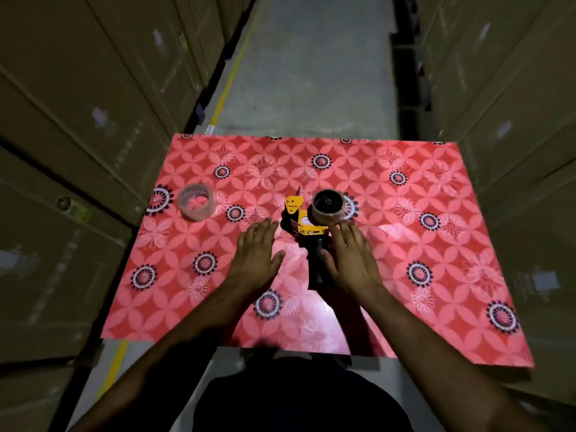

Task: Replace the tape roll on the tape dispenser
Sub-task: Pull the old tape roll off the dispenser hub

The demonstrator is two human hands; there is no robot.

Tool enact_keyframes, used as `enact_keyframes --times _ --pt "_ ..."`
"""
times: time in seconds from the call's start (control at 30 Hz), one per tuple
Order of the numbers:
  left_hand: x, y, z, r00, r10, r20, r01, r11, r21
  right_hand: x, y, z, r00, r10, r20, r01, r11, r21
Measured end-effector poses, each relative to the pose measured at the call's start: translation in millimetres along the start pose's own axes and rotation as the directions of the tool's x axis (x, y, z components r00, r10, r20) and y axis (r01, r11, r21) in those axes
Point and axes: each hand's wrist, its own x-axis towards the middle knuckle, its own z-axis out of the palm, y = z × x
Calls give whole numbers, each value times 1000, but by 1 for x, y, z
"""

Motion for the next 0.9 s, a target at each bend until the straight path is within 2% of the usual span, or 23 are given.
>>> enact_keyframes --times 0.07,0.27,0.57,0.77,0.9 --pt "1 3 3 1000 -11 -4 11 998 -55 2 -3 1 1000 24 4 -24 998 62" --pt "18 8 10 997 25 -78 -31 997 -76 15 -10 4 993 91 77 -103 980 172" --pt "36 6 17 993 83 -81 -84 996 -7 17 -17 16 983 103 152 -144 946 290" --pt "34 5 13 987 110 -116 -113 993 -21 13 -19 14 974 140 179 -195 917 347" --pt "36 3 12 980 120 -157 -128 991 -42 4 -15 13 977 108 184 -173 905 388"
